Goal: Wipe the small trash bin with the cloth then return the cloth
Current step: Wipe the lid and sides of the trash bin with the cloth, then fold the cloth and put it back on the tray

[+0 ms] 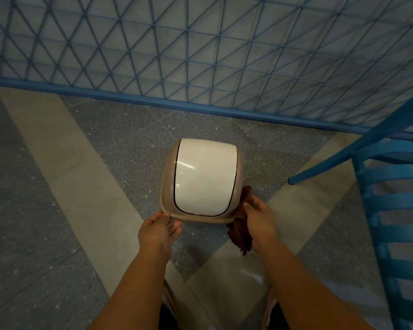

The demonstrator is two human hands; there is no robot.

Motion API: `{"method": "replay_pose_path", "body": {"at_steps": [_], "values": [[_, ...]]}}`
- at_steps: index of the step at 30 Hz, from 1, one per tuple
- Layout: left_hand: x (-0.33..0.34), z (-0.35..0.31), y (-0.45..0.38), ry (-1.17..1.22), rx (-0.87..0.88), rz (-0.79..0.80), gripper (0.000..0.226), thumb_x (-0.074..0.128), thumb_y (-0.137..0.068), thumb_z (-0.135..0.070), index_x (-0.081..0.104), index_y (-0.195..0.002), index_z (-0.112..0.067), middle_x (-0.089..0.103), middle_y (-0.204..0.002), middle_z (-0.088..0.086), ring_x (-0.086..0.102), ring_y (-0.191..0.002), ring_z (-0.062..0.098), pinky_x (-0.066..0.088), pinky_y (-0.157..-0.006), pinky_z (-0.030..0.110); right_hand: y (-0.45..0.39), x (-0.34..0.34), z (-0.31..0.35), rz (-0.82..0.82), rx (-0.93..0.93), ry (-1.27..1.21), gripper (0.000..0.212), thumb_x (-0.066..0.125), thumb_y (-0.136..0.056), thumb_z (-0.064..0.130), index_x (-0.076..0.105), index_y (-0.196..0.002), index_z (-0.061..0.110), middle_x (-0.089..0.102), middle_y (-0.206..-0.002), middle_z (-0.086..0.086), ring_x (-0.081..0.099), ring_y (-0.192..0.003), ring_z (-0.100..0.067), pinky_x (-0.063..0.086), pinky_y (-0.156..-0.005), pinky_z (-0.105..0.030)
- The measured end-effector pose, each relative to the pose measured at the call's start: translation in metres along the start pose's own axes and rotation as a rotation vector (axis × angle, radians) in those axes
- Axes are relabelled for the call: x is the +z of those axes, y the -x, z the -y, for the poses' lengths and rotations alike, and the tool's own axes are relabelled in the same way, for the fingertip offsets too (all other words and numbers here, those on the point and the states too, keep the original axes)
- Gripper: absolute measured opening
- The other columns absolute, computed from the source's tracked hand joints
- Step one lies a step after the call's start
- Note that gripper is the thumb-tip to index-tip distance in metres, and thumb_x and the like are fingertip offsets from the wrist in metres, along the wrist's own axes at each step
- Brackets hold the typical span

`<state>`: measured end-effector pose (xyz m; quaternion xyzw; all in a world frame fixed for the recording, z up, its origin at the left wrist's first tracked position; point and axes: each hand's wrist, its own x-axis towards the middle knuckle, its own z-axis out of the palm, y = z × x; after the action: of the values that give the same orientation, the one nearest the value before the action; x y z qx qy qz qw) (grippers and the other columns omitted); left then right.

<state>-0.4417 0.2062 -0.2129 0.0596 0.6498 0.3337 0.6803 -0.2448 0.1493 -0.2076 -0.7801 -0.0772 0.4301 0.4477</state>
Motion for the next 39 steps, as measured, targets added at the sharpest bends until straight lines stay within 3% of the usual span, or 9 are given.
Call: {"method": "replay_pose_path", "body": {"at_steps": [13,17,21,26,29,32,34,36,39], "values": [[0.002,0.004,0.014,-0.035,-0.091,-0.035,0.043,0.05,-0.098,-0.022,0.042,-0.138,-0.009,0.056,-0.126,0.018,0.059,-0.109,0.034,0.048,-0.096,0.042,0.002,-0.009,-0.008,-0.034,0.059,-0.086,0.034,0.047,-0.097,0.014,0.059,-0.128,0.022,0.066,-0.121,-0.005,0.063,-0.105,-0.024,0.049,-0.099,-0.045],[0.01,0.016,0.042,-0.261,-0.304,0.141,0.02,0.045,-0.1,-0.022,0.054,-0.109,-0.006,0.058,-0.098,0.017,0.056,-0.085,0.028,0.045,-0.076,0.036,0.018,-0.021,-0.008,-0.015,0.123,-0.235,0.031,0.045,-0.097,0.011,0.062,-0.122,0.018,0.067,-0.117,-0.013,0.064,-0.103,-0.034,0.049,-0.096,-0.053],[0.019,0.026,0.067,-0.554,-0.342,0.427,0.058,0.05,-0.092,-0.048,0.043,-0.139,-0.015,0.045,-0.143,0.015,0.039,-0.134,0.031,0.024,-0.112,0.041,0.043,-0.035,0.008,0.092,0.179,-0.455,0.036,0.038,-0.099,0.006,0.055,-0.13,0.013,0.062,-0.123,-0.016,0.06,-0.11,-0.034,0.045,-0.1,-0.049],[0.039,0.025,0.101,-0.469,-0.256,0.564,0.088,0.068,-0.062,-0.067,0.051,-0.135,-0.021,0.059,-0.131,0.004,0.049,-0.126,0.022,0.025,-0.115,0.039,0.076,-0.047,0.04,0.286,0.17,-0.633,0.032,0.036,-0.1,0.012,0.058,-0.122,0.012,0.066,-0.117,-0.018,0.061,-0.109,-0.032,0.049,-0.091,-0.044],[0.054,0.017,0.121,-0.252,-0.141,0.602,0.062,0.068,-0.076,-0.045,0.057,-0.129,-0.017,0.07,-0.116,0.006,0.065,-0.107,0.02,0.054,-0.086,0.032,0.092,-0.052,0.062,0.399,0.14,-0.676,0.031,0.037,-0.099,0.015,0.063,-0.115,0.014,0.071,-0.11,-0.016,0.065,-0.104,-0.03,0.049,-0.09,-0.043],[0.064,-0.001,0.143,-0.1,0.018,0.606,0.029,0.06,-0.089,-0.017,0.062,-0.118,-0.011,0.074,-0.097,0.01,0.073,-0.082,0.02,0.056,-0.057,0.028,0.099,-0.056,0.077,0.4,0.13,-0.616,0.035,0.036,-0.1,0.025,0.062,-0.12,0.013,0.067,-0.119,-0.016,0.06,-0.113,-0.031,0.042,-0.103,-0.046],[0.068,-0.011,0.149,-0.179,0.179,0.535,0.025,0.065,-0.086,-0.015,0.065,-0.111,-0.013,0.075,-0.097,0.009,0.072,-0.086,0.021,0.056,-0.066,0.031,0.101,-0.061,0.084,0.4,0.096,-0.567,0.046,0.035,-0.098,0.044,0.063,-0.118,0.014,0.067,-0.12,-0.014,0.059,-0.114,-0.029,0.042,-0.102,-0.045],[0.07,-0.02,0.154,-0.282,0.314,0.501,0.025,0.073,-0.08,-0.016,0.068,-0.104,-0.015,0.075,-0.096,0.006,0.07,-0.092,0.023,0.054,-0.076,0.033,0.107,-0.066,0.092,0.443,0.029,-0.507,0.051,0.037,-0.092,0.057,0.067,-0.108,0.02,0.072,-0.11,-0.008,0.064,-0.105,-0.022,0.049,-0.089,-0.039],[0.075,-0.033,0.169,-0.381,0.468,0.501,0.017,0.075,-0.077,-0.012,0.067,-0.091,-0.016,0.074,-0.087,0.004,0.069,-0.086,0.022,0.054,-0.07,0.03,0.116,-0.068,0.101,0.44,-0.145,-0.362,0.037,0.063,-0.081,0.042,0.066,-0.109,0.017,0.074,-0.104,-0.007,0.07,-0.096,-0.019,0.055,-0.079,-0.032]]}}
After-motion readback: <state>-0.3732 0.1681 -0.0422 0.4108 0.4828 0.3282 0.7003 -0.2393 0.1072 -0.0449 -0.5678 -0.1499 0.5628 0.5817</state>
